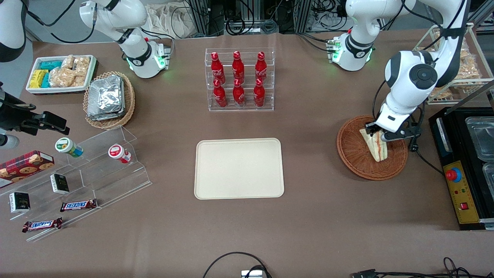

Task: Place sandwich from basket to tray
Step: 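Lift the sandwich out of the basket with the left gripper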

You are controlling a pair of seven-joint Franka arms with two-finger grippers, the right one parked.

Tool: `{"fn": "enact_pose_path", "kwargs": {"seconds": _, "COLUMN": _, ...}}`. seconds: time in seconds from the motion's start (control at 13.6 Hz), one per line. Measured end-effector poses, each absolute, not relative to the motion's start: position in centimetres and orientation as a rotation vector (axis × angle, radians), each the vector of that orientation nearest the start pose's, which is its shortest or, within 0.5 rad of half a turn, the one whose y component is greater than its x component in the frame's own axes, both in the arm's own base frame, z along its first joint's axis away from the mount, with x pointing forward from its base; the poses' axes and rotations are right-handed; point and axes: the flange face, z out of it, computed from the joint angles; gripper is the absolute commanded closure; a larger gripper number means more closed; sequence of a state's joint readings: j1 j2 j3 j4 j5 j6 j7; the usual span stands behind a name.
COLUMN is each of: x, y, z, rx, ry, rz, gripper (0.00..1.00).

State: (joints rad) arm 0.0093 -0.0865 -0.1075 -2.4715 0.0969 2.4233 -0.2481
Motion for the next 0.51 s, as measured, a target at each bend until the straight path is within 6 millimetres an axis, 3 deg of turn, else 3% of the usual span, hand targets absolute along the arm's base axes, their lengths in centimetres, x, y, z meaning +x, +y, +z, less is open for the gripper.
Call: {"fn": "enact_pose_path", "kwargs": {"seconds": 0.51, "x": 49.8, "y": -8.0, "z": 38.8, "rx": -3.021, "ry": 0.436, "rz": -0.07, "gripper": 0.76}}
